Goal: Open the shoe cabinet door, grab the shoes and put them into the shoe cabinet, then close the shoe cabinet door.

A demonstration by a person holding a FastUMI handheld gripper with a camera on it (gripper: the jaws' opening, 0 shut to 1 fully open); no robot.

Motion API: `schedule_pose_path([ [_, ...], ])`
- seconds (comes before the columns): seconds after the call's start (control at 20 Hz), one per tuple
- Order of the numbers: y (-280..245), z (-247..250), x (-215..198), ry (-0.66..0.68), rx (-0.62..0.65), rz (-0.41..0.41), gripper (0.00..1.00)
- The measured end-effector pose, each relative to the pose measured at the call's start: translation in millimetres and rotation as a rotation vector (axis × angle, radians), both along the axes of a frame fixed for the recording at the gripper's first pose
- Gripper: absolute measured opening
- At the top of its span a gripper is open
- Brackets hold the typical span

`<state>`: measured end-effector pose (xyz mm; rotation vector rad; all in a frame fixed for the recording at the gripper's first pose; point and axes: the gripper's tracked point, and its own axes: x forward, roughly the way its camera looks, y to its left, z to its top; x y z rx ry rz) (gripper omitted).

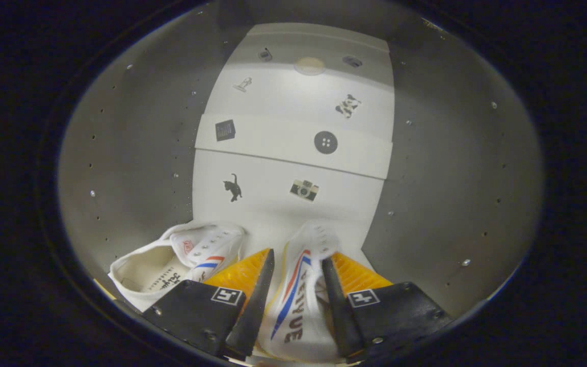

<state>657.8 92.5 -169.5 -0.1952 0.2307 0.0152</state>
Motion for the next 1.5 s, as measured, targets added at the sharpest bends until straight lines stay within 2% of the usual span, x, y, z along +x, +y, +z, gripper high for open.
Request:
schedule_pose_path([
  [0.05,4,4,-3,-0.012,0.013,0.009,0.65],
  [0.2,11,11,-18,-0.013,0.030,0.033,0.98],
  [0.35,9,16,-34,-0.011,0.037,0.025,0.98],
  [0.5,15,24,-56,-0.021,0.052,0.051,0.98],
  [0.7,31,41,-99,-0.030,0.142,0.076,0.99],
  [0.8,38,52,-128,-0.016,0.196,0.077,0.99],
  [0.9,52,72,-161,-0.023,0.236,0.111,0.99],
  [1.3,62,158,-311,-0.086,0.168,0.143,1.00],
  [1.5,53,189,-384,-0.071,0.195,0.151,1.00],
])
